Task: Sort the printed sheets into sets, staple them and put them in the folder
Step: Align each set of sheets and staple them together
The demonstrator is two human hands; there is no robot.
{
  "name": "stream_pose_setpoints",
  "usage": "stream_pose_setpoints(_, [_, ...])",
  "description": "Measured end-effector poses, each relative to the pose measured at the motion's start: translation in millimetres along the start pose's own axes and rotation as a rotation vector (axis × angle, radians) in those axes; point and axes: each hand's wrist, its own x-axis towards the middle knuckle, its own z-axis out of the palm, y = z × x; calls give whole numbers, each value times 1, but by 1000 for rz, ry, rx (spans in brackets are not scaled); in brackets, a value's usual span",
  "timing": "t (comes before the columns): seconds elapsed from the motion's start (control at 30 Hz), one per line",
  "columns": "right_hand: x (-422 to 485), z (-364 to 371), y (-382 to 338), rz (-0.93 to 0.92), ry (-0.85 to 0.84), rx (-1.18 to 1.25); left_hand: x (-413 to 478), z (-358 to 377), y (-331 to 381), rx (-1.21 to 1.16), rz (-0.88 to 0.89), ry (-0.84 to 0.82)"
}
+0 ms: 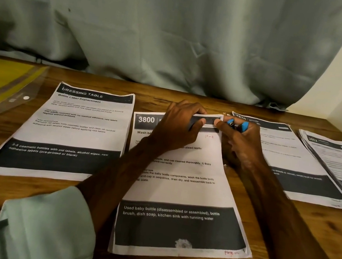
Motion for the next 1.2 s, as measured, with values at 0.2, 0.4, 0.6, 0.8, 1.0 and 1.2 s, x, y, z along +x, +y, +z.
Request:
stream_pose_setpoints(0.2, [-1,-1,-5,73,37,44,0,-2,4,-11,-20,33])
stream_pose_setpoints(0.4, [7,-10,2,160,-64,248,1,-1,5,41,-12,52])
stream_pose_setpoints(0.6, [10,-13,7,217,-174,413,0,-1,3,73,-1,70])
stream_pose_setpoints(0.8, [11,-13,8,237,-182,432,-1,0,2,72,11,69])
stream_pose_setpoints(1.0, [9,-13,7,197,-195,410,-1,-2,4,61,9,58])
stream_pose_setpoints(1.2, [9,-12,7,157,-90,374,-1,-4,3,70,16,47])
